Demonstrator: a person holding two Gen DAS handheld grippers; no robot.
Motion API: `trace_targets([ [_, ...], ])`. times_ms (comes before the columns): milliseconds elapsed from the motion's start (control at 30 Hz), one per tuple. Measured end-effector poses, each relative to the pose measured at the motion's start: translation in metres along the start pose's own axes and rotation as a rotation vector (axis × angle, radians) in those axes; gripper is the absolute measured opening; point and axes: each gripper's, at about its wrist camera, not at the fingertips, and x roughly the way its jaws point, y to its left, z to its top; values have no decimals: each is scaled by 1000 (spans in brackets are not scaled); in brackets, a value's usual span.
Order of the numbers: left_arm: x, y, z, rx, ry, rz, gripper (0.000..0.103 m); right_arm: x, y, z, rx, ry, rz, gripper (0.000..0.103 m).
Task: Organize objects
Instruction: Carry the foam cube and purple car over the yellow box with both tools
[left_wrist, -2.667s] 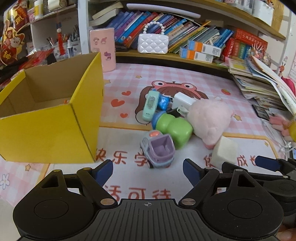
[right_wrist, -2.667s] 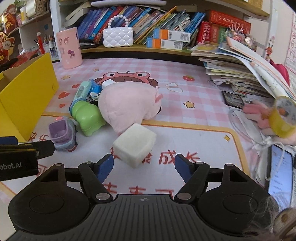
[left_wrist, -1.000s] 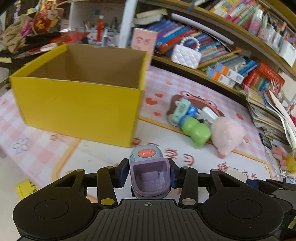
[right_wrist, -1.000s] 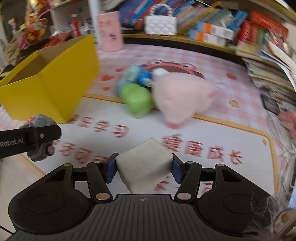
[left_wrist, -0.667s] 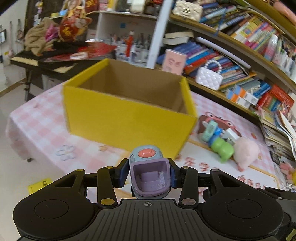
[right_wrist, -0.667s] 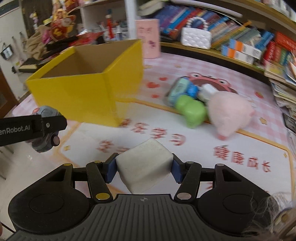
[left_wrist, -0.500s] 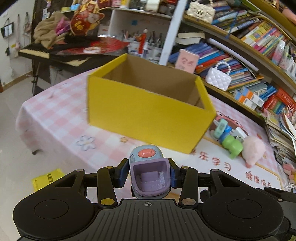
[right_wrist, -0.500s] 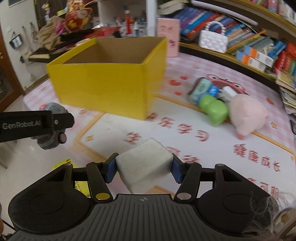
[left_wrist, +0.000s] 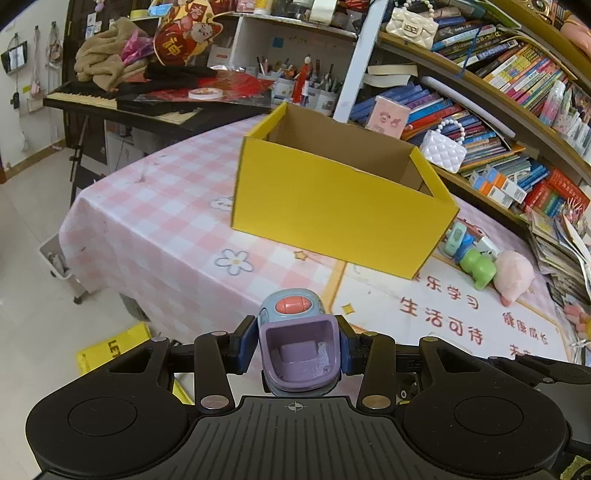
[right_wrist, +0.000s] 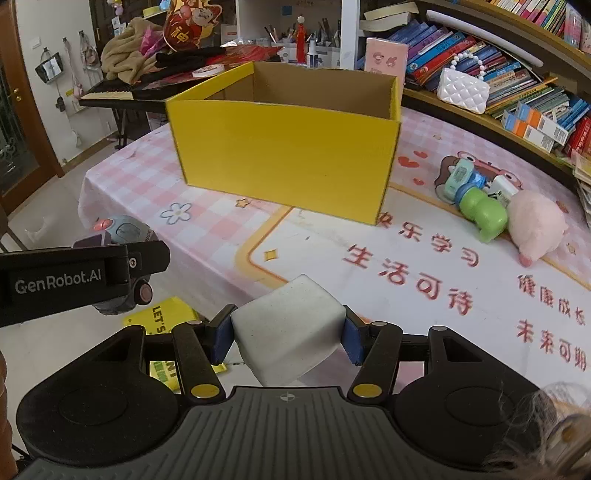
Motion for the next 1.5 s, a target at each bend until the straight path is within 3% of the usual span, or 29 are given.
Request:
trace_targets([
  [467, -21, 26, 4, 86, -27, -30, 42, -11, 37, -6, 69, -62, -12, 54],
  [1000, -39, 43, 5, 114, -68, -82, 42, -23, 57, -8, 124, -89, -54, 54],
  [1267, -41, 31, 41, 118, -166, -141, 42, -35, 45, 14, 110, -186, -110, 54],
  [1500, -23, 14, 86, 122, -242, -134, 42, -30, 27, 57, 104, -273, -107, 54],
])
